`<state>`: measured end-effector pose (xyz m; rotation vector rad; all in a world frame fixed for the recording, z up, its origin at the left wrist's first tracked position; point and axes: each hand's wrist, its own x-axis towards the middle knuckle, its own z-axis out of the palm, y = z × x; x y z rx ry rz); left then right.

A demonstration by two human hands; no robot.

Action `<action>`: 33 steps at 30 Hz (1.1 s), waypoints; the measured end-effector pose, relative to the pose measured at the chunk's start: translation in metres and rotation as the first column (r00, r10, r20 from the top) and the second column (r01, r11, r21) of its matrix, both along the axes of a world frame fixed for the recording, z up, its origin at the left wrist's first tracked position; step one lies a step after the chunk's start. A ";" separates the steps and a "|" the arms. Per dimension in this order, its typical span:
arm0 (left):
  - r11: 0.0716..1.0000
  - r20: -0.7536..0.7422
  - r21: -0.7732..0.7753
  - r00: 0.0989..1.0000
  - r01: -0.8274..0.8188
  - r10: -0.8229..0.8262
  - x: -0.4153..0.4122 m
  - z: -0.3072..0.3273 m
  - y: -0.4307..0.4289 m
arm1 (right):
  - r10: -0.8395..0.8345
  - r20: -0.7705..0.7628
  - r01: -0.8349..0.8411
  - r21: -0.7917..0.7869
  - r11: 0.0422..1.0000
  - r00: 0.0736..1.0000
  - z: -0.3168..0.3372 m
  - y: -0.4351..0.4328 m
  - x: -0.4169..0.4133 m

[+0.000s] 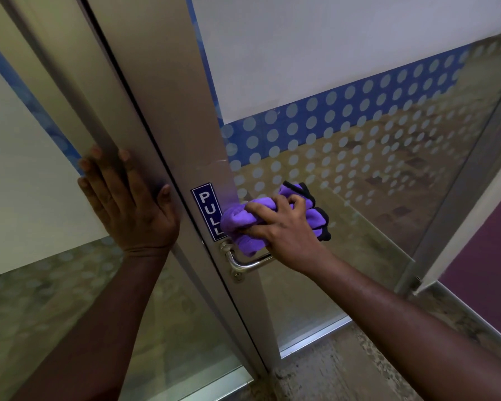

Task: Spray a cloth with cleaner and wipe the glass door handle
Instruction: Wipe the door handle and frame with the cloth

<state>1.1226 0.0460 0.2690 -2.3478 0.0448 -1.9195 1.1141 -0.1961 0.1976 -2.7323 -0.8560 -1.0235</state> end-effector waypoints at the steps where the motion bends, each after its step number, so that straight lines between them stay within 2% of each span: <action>1: 1.000 0.001 0.002 1.000 0.000 0.000 0.000 0.000 0.000 | 0.003 -0.020 -0.003 -0.013 1.000 1.000 0.001 0.000 -0.001; 9: 1.000 0.002 0.010 1.000 0.008 -0.008 -0.002 0.001 -0.001 | -0.024 -0.167 -0.003 -0.163 0.987 0.986 0.029 -0.004 -0.007; 17: 1.000 0.014 0.011 1.000 0.016 -0.016 0.000 0.000 0.002 | 0.022 -0.060 -0.011 0.190 0.982 0.998 0.069 -0.013 -0.011; 22: 1.000 0.018 0.014 1.000 0.019 -0.020 0.001 0.000 0.001 | 0.052 -0.057 -0.022 0.439 0.898 0.997 0.082 -0.013 -0.004; 24: 1.000 0.025 0.013 1.000 0.019 -0.019 0.001 0.000 0.001 | 0.058 -0.025 -0.039 0.485 0.874 0.998 0.083 -0.010 0.000; 30: 1.000 0.020 0.008 1.000 0.022 -0.022 0.001 -0.001 0.002 | 0.081 0.039 -0.090 0.429 0.899 0.996 0.076 0.005 0.006; 33: 1.000 0.030 0.008 0.999 0.027 -0.027 0.003 -0.001 0.002 | 0.041 0.103 -0.073 0.331 0.941 0.994 0.067 0.008 0.011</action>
